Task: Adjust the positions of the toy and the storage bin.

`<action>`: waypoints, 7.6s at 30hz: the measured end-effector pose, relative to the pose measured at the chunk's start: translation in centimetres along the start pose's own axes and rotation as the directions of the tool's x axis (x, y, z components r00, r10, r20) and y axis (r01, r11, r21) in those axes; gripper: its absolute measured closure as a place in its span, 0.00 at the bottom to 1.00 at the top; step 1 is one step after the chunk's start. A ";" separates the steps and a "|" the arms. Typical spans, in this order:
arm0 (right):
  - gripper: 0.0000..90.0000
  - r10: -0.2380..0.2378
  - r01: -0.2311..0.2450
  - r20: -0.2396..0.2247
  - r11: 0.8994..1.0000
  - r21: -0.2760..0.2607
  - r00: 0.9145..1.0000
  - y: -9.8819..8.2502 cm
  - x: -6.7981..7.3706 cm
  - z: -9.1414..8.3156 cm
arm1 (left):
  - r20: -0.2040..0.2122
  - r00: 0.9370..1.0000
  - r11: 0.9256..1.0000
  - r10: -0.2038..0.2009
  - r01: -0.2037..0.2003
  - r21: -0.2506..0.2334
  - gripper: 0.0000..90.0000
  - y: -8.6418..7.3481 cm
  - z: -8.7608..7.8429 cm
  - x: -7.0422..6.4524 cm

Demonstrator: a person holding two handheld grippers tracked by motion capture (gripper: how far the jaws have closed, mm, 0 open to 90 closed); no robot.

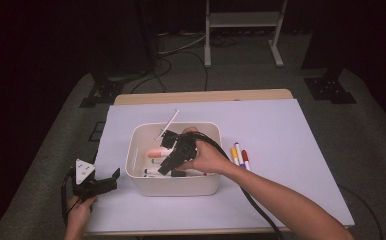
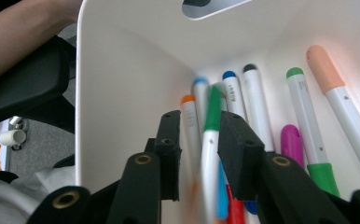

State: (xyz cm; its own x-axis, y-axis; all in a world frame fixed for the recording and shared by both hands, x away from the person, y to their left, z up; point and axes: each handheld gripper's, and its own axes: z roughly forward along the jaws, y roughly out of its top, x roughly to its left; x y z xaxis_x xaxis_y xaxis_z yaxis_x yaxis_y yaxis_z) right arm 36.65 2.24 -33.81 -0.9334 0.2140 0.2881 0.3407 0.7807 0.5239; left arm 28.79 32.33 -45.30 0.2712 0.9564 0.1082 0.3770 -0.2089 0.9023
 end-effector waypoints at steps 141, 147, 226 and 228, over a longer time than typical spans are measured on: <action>0.84 0.509 -0.422 0.356 0.857 -0.297 0.784 -25.4 -5.5 -10.5 | -0.008 1.000 1.000 0.008 -0.008 0.002 0.00 0.0 0.0 -0.1; 0.84 0.484 -0.393 0.305 0.864 -0.314 0.820 -23.8 -3.9 -12.0 | -0.008 1.000 1.000 0.008 -0.008 0.003 0.00 0.0 0.0 -0.1; 0.84 0.057 -0.043 0.078 0.985 -0.167 0.995 -2.3 2.3 -7.2 | 0.000 1.000 1.000 0.003 -0.003 0.002 0.00 0.0 -0.1 0.0; 0.84 0.051 -0.038 0.077 0.987 -0.159 0.996 -2.2 2.3 -6.9 | 0.000 1.000 1.000 0.001 -0.001 0.001 0.00 0.0 -0.1 0.0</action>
State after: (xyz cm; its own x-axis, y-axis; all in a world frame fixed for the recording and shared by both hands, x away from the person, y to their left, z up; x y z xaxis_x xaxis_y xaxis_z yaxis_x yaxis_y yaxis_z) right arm 34.53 -2.98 -28.77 -0.9207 0.2984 0.2515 0.3897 0.6688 0.6332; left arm 28.72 32.31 -45.29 0.2716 0.9562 0.1095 0.3776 -0.2105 0.9017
